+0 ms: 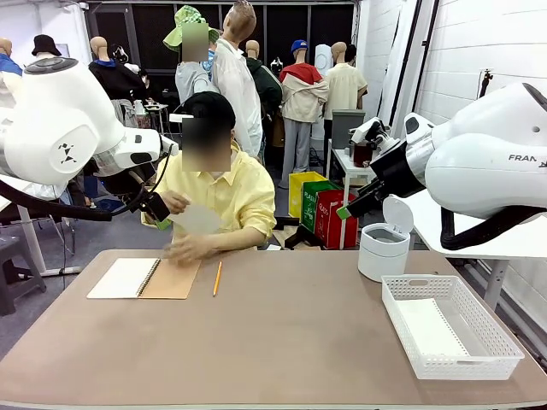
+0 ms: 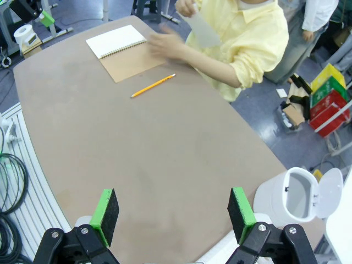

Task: Sort the paper based on its condition.
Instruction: If a person hands you a paper, place it in the Organizing basket , and if it's crumpled, put it in the Trash can.

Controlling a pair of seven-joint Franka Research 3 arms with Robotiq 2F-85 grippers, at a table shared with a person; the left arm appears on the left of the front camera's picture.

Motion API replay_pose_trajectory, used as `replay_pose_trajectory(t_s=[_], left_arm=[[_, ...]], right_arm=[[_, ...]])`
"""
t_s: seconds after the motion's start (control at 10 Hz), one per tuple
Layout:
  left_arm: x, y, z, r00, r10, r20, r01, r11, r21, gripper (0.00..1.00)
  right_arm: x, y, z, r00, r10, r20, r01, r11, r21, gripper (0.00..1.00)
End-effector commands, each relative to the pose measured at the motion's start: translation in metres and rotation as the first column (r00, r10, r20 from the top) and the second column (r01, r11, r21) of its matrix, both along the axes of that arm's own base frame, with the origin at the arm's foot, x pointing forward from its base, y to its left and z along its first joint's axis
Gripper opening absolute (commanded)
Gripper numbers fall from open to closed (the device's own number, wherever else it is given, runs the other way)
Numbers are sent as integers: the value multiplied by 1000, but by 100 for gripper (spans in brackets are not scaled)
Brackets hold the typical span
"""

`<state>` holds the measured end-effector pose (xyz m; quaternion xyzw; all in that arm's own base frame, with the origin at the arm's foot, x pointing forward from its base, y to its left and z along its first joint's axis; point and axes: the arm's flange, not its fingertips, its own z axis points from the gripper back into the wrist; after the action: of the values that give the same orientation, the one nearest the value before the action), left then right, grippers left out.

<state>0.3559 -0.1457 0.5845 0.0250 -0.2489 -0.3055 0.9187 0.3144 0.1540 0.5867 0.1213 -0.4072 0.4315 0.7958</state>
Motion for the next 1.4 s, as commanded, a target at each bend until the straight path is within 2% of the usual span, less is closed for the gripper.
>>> replay_pose_trajectory(t_s=[0.0,1.3], left_arm=[[0,1,1,1000,1,4,-1,1000,-4,100],[0,1,1,1000,1,4,-1,1000,-4,100]], right_arm=[[0,1,0,1000,-3,2,3,1000,-5,100],[0,1,0,1000,-3,2,3,1000,-5,100]])
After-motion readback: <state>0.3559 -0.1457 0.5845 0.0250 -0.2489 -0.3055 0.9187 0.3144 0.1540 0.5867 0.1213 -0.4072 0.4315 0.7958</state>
